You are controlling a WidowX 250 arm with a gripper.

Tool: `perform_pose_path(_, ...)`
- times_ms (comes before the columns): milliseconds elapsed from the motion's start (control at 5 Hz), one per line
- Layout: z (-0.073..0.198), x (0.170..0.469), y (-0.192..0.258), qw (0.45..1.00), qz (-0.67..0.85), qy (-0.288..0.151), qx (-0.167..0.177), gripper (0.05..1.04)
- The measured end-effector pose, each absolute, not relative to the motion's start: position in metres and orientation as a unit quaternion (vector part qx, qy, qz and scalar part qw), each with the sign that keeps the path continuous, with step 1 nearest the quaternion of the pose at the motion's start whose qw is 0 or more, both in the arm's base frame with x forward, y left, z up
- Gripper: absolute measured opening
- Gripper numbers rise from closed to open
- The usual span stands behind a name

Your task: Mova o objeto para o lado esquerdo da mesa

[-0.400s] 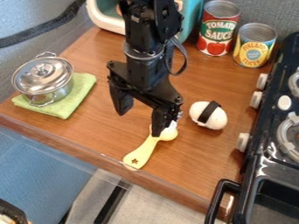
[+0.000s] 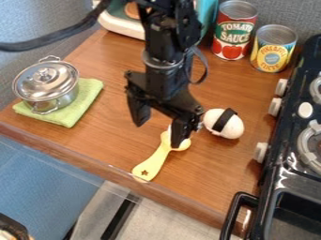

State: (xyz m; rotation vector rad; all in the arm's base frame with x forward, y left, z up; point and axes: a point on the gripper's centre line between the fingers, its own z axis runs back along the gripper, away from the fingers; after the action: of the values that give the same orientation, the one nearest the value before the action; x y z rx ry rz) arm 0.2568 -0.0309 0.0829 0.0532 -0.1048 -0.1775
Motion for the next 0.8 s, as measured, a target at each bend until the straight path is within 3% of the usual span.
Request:
perform_pose_path(400,0.08,0.291,-0.048,0.993,-0.095,-0.07,0.027,0.999)
perform_pose_path(800,0.074,0.328,-0.068,0.992,-0.084,-0.091,0.005,0.999)
